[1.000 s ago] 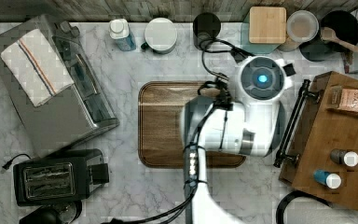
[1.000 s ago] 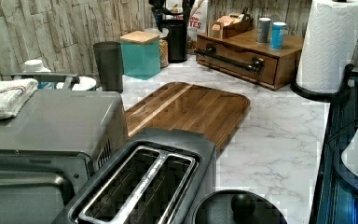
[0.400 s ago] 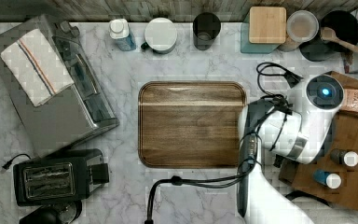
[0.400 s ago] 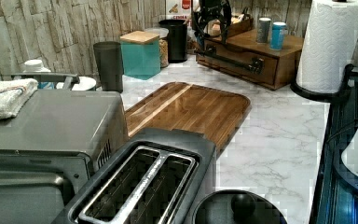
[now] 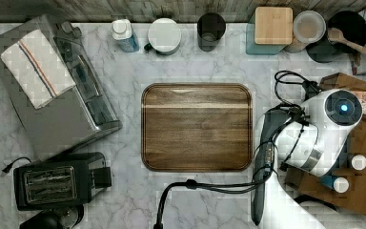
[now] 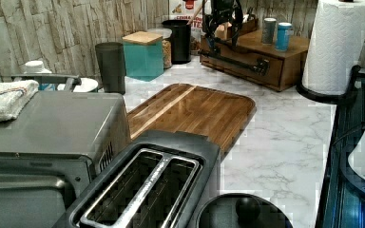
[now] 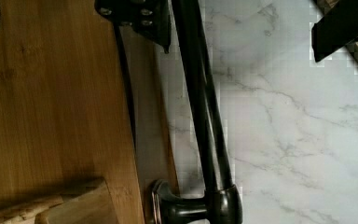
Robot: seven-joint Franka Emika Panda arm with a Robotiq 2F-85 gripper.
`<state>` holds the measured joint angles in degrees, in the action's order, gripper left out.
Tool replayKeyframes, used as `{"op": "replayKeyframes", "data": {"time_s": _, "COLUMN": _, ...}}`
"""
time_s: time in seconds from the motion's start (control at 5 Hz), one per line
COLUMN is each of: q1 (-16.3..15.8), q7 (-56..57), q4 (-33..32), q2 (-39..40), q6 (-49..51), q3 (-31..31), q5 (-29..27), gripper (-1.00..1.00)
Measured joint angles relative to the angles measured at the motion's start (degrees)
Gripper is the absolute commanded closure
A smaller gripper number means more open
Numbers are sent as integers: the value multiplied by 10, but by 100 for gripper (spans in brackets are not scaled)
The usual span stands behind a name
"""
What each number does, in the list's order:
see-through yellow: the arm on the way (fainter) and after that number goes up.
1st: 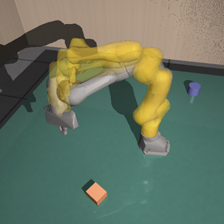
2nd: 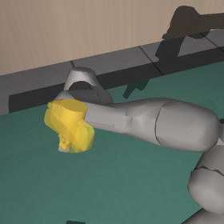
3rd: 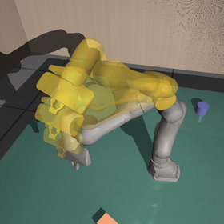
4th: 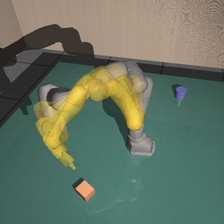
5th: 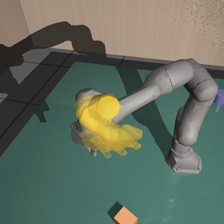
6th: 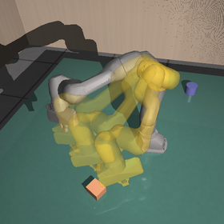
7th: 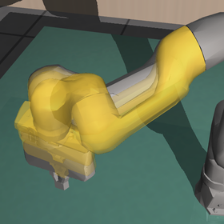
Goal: Open the drawer.
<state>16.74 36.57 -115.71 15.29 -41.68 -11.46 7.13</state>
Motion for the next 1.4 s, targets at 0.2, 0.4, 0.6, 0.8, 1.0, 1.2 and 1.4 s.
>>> {"op": "replayKeyframes", "data": {"time_s": 0.2, "q1": 0, "q7": 0, "q4": 1, "q2": -2, "q6": -16, "q3": 10, "q5": 0, "gripper": -100}}
{"op": "replayKeyframes", "data": {"time_s": 0.4, "q1": -1, "q7": 4, "q4": 9, "q2": 7, "q6": -20, "q3": 14, "q5": 0, "gripper": -100}}
{"op": "replayKeyframes", "data": {"time_s": 0.6, "q1": -2, "q7": 8, "q4": 13, "q2": 24, "q6": -27, "q3": 10, "q5": 42, "gripper": -100}}
{"op": "replayKeyframes", "data": {"time_s": 0.8, "q1": -5, "q7": 8, "q4": 8, "q2": 40, "q6": -35, "q3": -5, "q5": 66, "gripper": -100}}
{"op": "replayKeyframes", "data": {"time_s": 1.0, "q1": 2, "q7": 8, "q4": 0, "q2": 48, "q6": -83, "q3": -9, "q5": 55, "gripper": -100}}
{"op": "replayKeyframes", "data": {"time_s": 1.2, "q1": 4, "q7": -10, "q4": -15, "q2": 48, "q6": -127, "q3": -9, "q5": 54, "gripper": -100}}
{"op": "replayKeyframes", "data": {"time_s": 1.4, "q1": -2, "q7": -34, "q4": -28, "q2": 48, "q6": -126, "q3": -8, "q5": 54, "gripper": -100}}
